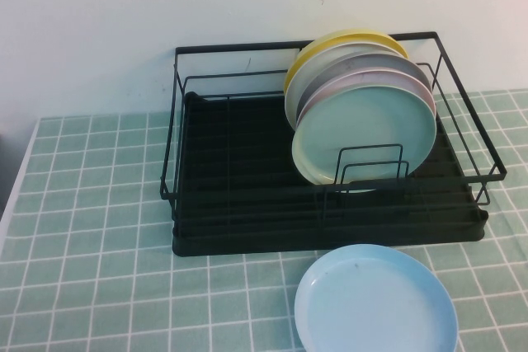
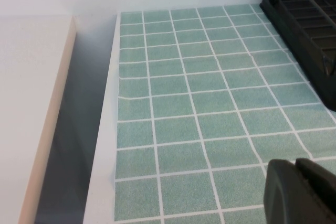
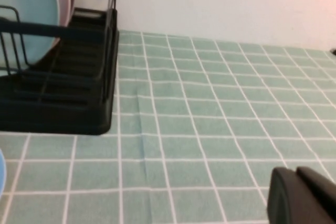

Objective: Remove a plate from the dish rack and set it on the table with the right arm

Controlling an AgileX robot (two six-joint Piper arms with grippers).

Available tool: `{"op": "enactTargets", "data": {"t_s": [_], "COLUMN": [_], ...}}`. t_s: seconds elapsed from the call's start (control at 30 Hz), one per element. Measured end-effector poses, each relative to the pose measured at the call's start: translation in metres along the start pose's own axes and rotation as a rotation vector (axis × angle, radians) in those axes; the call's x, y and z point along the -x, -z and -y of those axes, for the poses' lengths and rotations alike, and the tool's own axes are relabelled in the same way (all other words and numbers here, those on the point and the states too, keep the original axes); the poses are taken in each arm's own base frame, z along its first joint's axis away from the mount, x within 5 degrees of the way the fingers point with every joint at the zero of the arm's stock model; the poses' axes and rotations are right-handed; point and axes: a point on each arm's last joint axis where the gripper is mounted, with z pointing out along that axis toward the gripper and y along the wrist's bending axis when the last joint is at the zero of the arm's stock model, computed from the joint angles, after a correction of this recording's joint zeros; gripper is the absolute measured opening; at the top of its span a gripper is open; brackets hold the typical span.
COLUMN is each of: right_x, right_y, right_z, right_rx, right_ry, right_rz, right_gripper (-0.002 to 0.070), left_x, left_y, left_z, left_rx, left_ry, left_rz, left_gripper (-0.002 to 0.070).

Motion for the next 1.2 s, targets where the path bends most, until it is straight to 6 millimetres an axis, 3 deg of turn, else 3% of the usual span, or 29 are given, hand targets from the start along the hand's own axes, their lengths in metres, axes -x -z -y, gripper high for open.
{"op": "enactTargets", "data": {"t_s": [0.1, 0.2, 1.2], "right_x": [-0.017, -0.021, -0.02], "right_y": [-0.004, -0.004, -0.004], "right_z": [-0.001, -0.002, -0.003], "right_rx": [-0.022, -0.023, -0.013], "right_ry": [-0.013, -0.029, -0.062], "right_rz": [-0.039, -0.066, -0.069], "right_gripper": [-0.0001, -0.0001, -0.0001], "left_x": [0.0, 0.0, 0.0], "left_y": [0.0, 0.0, 0.0], "left_z": [0.0, 0.0, 0.0], "left_rx": [0.0, 0.0, 0.0], "left_ry": [0.0, 0.0, 0.002], "left_rz": [0.0, 0.0, 0.0], "left_gripper": [-0.0003, -0.0003, -0.0003]}}
